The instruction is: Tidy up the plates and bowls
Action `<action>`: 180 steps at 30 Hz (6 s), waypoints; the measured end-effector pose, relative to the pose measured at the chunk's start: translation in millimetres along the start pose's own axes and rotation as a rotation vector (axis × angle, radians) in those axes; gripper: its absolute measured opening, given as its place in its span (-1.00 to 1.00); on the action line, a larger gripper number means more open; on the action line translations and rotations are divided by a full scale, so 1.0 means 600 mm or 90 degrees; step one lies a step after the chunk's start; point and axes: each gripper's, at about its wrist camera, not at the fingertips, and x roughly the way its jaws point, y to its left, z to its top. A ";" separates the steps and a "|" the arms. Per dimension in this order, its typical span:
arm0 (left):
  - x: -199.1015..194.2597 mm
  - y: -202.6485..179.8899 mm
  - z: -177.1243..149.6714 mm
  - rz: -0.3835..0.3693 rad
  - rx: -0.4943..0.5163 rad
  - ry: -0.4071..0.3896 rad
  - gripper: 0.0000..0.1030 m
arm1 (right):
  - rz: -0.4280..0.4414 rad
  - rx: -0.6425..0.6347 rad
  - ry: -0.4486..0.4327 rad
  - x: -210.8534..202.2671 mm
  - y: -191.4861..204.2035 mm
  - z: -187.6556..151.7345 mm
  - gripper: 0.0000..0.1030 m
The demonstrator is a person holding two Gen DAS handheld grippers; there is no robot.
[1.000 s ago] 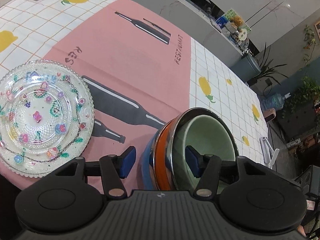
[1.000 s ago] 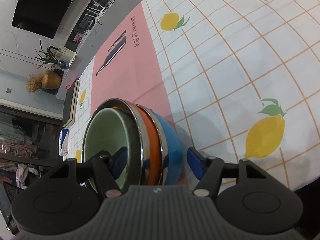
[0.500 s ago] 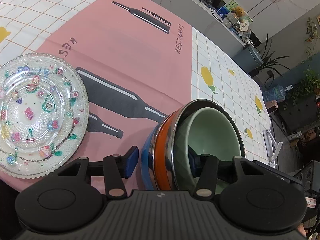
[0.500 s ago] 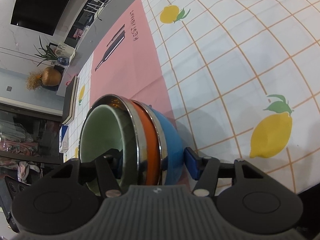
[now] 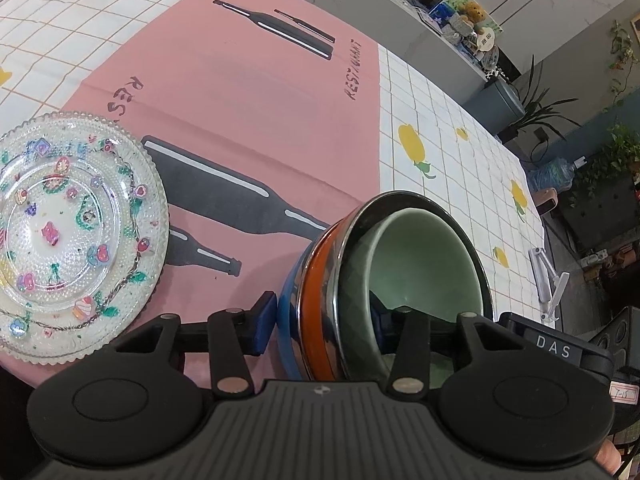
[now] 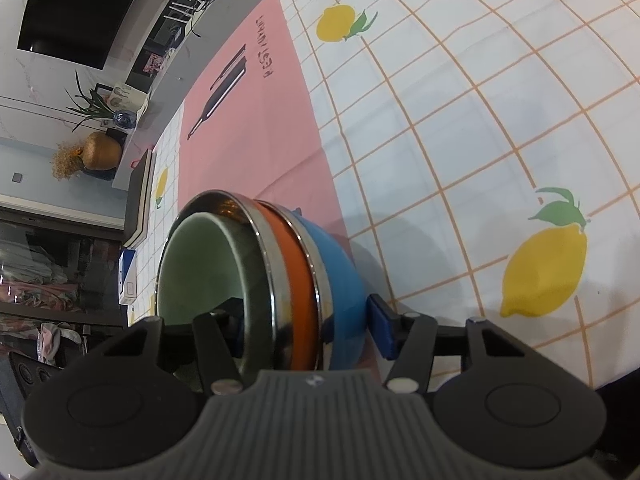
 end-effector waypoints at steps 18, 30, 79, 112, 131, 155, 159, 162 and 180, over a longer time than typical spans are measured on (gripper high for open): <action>-0.024 0.002 0.008 0.008 0.006 -0.012 0.00 | -0.001 -0.009 0.009 -0.002 0.015 0.001 0.03; -0.103 0.032 0.048 0.020 -0.010 -0.037 0.00 | 0.009 -0.049 0.029 0.006 0.107 0.001 0.03; -0.166 0.242 0.097 0.071 -0.095 -0.019 -0.01 | -0.021 -0.152 0.149 0.208 0.294 -0.062 0.05; -0.364 -0.036 0.044 0.191 0.308 -0.330 0.60 | -0.080 -0.497 -0.155 -0.105 0.380 -0.080 0.45; -0.338 -0.079 -0.114 0.170 0.315 -0.343 0.69 | -0.152 -0.510 -0.333 -0.234 0.263 -0.209 0.75; -0.266 -0.034 -0.153 0.195 0.266 -0.237 0.69 | -0.226 -0.460 -0.274 -0.169 0.199 -0.250 0.75; -0.265 -0.032 -0.151 0.197 0.265 -0.238 0.68 | -0.225 -0.462 -0.270 -0.167 0.200 -0.249 0.75; -0.267 -0.031 -0.150 0.195 0.263 -0.238 0.69 | -0.225 -0.463 -0.268 -0.167 0.201 -0.248 0.75; -0.271 -0.032 -0.152 0.196 0.268 -0.245 0.68 | -0.223 -0.469 -0.275 -0.174 0.206 -0.249 0.75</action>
